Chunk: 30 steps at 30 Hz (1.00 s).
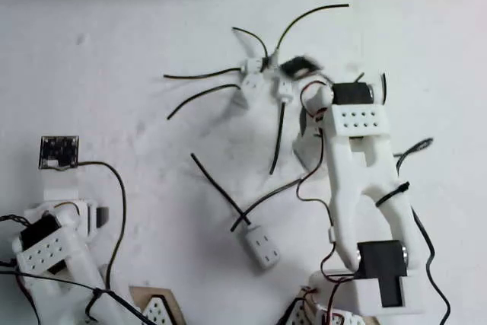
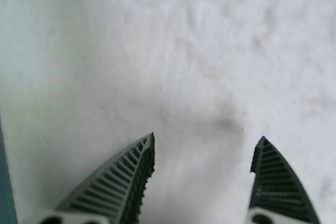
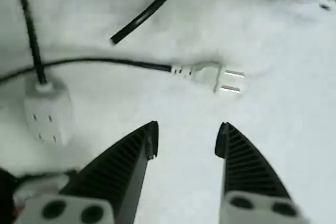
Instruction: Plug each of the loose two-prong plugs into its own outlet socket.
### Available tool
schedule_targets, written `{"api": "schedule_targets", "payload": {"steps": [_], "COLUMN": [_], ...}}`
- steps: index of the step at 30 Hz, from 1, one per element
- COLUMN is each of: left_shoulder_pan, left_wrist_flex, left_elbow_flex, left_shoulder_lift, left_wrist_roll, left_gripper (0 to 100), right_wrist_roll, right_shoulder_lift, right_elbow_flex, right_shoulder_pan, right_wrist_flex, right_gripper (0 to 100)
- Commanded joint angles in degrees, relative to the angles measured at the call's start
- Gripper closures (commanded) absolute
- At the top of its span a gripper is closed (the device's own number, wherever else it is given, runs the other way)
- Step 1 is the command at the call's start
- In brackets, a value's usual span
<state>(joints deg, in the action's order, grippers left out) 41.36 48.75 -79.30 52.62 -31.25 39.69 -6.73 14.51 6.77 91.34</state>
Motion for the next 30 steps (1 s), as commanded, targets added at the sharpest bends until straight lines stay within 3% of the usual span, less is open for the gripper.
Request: {"api": "schedule_targets", "payload": {"steps": [1,4,8,11,14,22,30], "left_shoulder_pan": [0.4,0.4,0.4,0.4,0.4,0.4,0.4], "left_wrist_flex": [-0.97,-0.97,-0.97,-0.97,-0.97,-0.97,-0.97], "left_elbow_flex": [0.18,0.18,0.18,0.18,0.09,0.09,0.09], "left_shoulder_lift": [1.63,1.63,1.63,1.63,1.63,1.63,1.63], "left_wrist_roll": [0.79,0.79,0.79,0.79,0.79,0.79,0.79], "left_gripper": [70,70,70,70,70,70,70], "right_wrist_roll": [24.62,30.95,35.96,40.79,43.6,46.15,45.98], "right_shoulder_lift": [-2.59,-2.59,-2.51,-2.51,-2.59,-2.42,-2.42], "right_elbow_flex": [2.29,7.3,14.51,20.13,23.56,24.53,32.62], "right_shoulder_pan": [0.48,0.48,-0.75,-2.15,-3.47,-6.2,-4.35], "right_wrist_flex": [3.03,-0.84,-14.55,-24.22,-26.95,-27.21,-39.52], "right_gripper": [82.7,79.6,75.4,75.3,76.6,77.1,77.1]}}
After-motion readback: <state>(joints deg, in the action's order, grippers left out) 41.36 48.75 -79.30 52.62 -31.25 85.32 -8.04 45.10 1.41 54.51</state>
